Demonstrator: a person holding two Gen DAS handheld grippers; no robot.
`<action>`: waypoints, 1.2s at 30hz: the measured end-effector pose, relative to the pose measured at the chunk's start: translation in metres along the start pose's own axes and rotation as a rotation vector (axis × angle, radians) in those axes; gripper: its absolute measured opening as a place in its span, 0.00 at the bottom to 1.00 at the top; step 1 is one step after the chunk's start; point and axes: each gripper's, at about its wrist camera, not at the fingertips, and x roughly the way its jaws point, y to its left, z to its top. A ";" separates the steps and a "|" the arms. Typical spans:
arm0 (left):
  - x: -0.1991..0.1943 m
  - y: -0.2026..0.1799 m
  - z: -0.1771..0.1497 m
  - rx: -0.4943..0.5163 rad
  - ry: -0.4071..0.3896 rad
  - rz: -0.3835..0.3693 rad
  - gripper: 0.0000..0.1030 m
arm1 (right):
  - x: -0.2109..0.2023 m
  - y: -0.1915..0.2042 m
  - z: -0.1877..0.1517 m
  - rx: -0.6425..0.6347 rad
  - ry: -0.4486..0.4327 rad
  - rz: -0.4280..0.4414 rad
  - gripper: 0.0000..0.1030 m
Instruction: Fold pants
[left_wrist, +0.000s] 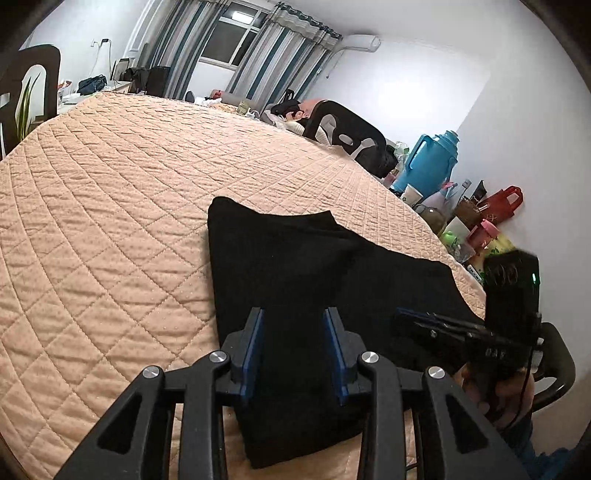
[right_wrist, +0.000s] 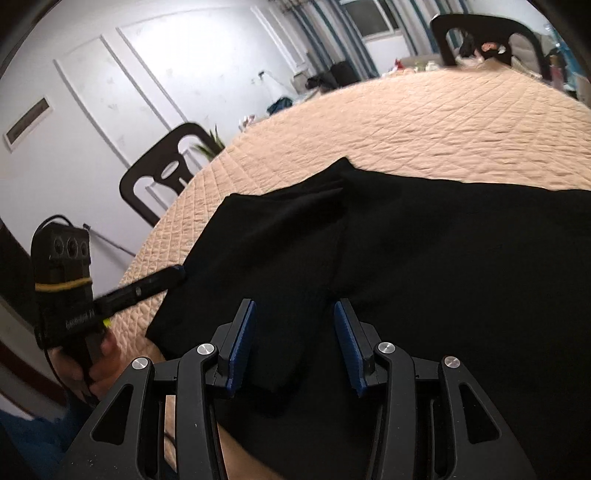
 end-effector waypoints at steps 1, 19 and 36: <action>0.002 -0.001 0.000 0.006 0.000 0.002 0.34 | 0.005 0.003 0.005 -0.005 0.000 0.000 0.44; 0.007 -0.004 -0.003 0.043 0.043 0.010 0.34 | -0.010 -0.032 0.000 0.167 -0.085 0.008 0.03; 0.026 -0.014 0.033 0.122 0.035 0.059 0.34 | -0.026 -0.050 -0.002 0.226 -0.099 -0.053 0.03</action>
